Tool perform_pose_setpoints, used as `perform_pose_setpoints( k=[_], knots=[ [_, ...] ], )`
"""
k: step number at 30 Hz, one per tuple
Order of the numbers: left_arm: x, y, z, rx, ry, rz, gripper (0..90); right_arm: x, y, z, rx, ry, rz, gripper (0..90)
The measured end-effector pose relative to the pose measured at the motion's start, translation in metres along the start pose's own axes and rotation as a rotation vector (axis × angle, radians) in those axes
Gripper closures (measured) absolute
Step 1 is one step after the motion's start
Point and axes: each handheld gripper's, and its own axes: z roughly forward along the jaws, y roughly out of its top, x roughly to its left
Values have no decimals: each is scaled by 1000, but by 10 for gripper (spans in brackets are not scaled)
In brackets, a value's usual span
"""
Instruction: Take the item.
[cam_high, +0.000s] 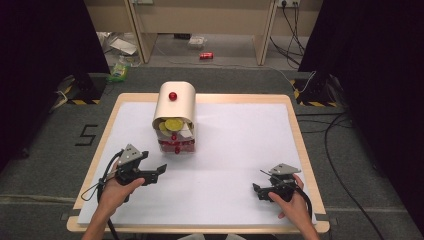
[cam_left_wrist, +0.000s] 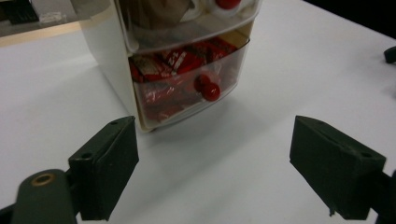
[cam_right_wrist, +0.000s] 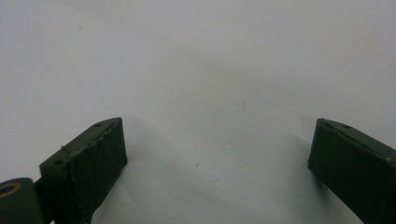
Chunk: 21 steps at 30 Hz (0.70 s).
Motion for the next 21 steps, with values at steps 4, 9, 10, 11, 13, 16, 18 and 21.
perform_pose_setpoints(
  k=[4, 9, 10, 11, 13, 16, 18, 21],
  knots=[
    [-2, 8, -1, -15, 0, 8, 153, 0, 0, 0, 0, 0, 0, 46],
    [-2, 16, -3, -25, -23, 1, 155, 0, 0, 0, 0, 0, 0, 46],
    [-2, 19, -4, -29, -32, -2, 155, 0, 0, 0, 0, 0, 0, 46],
    [-2, 19, -4, -29, -32, -2, 155, 0, 0, 0, 0, 0, 0, 46],
    [-2, 23, -4, -35, -52, -7, 156, 0, 0, 0, 0, 0, 0, 45],
    [-3, 27, -3, -35, -59, 1, 157, 0, 0, 0, 1, 0, 0, 45],
    [-5, 31, -3, -34, -58, 13, 157, 0, 0, 0, 0, 1, 1, 45],
    [-8, 36, -2, -34, -60, 27, 158, 0, 0, 0, 1, 1, 1, 45]
  ],
)
